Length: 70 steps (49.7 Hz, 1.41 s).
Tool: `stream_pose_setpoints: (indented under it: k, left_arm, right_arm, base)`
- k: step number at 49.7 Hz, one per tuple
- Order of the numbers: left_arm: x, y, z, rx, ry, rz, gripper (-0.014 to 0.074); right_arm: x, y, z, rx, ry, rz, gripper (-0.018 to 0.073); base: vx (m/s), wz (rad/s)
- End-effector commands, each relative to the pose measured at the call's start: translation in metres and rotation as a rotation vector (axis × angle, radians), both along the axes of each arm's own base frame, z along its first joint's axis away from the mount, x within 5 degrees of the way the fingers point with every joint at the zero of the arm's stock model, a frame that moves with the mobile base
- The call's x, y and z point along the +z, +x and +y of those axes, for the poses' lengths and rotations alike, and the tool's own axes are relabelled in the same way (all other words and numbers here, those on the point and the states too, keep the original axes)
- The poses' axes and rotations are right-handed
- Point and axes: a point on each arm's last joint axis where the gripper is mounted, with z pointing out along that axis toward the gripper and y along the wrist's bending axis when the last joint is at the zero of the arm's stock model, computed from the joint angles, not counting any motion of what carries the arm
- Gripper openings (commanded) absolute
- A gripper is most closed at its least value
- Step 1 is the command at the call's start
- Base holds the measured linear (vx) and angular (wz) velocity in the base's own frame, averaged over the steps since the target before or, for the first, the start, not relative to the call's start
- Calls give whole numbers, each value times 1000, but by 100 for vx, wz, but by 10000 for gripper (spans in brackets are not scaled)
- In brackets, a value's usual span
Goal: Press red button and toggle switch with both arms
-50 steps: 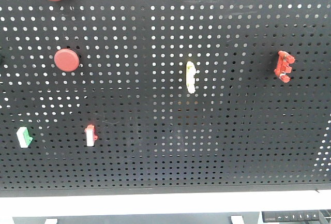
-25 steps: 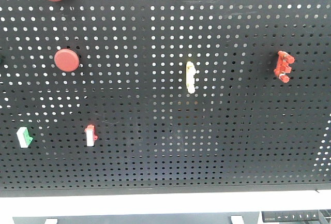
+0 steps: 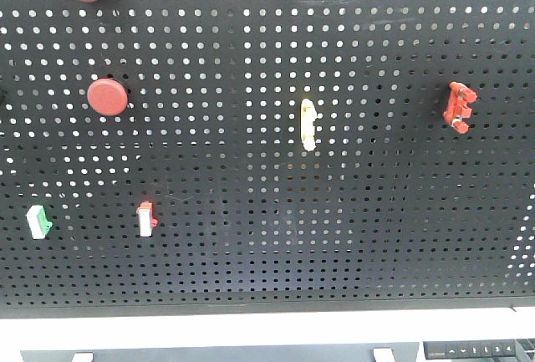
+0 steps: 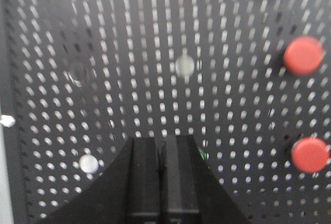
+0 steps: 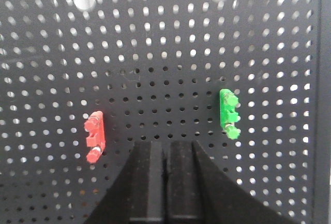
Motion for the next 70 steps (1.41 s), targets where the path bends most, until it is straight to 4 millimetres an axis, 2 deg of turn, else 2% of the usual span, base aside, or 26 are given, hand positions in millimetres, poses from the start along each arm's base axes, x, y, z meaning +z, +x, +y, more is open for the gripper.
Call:
stream_pose_setpoints:
  k: [1, 10, 13, 24, 38, 49, 58, 65, 70]
  left_arm:
    - [23, 3, -5, -49, -10, -160, 1]
    - [41, 28, -27, -168, 31, -136, 1]
    - [53, 35, -36, -210, 51, -148, 1]
    - [76, 78, -67, -321, 25, -104, 1]
    - [84, 133, -92, -346, 27, -75, 1]
    - [84, 161, -102, -347, 29, -66, 1]
    - [83, 161, -101, -344, 31, -45, 1]
    - [98, 138, -94, -340, 27, -59, 1]
    - [111, 111, -88, -350, 24, -77, 1]
  right_arm:
    - [22, -3, -1, -6, -19, -170, -3]
    - [26, -4, 0, -4, -19, -217, -3]
    - [26, -4, 0, -4, -19, -219, -3]
    - [26, -4, 0, -4, -19, -219, -3]
    - [26, -4, 0, -4, -19, -218, -3]
    - [26, -4, 0, -4, -19, -218, -3]
    - [26, -4, 0, -4, -19, -218, -3]
    - [26, -4, 0, -4, -19, -219, -3]
    - [26, -4, 0, -3, -14, -219, -3]
  base:
    - [0, 0]
    - [0, 0]
    - [0, 0]
    - [0, 0]
    - [0, 0]
    - [0, 0]
    - [0, 1]
    - [0, 2]
    - [0, 0]
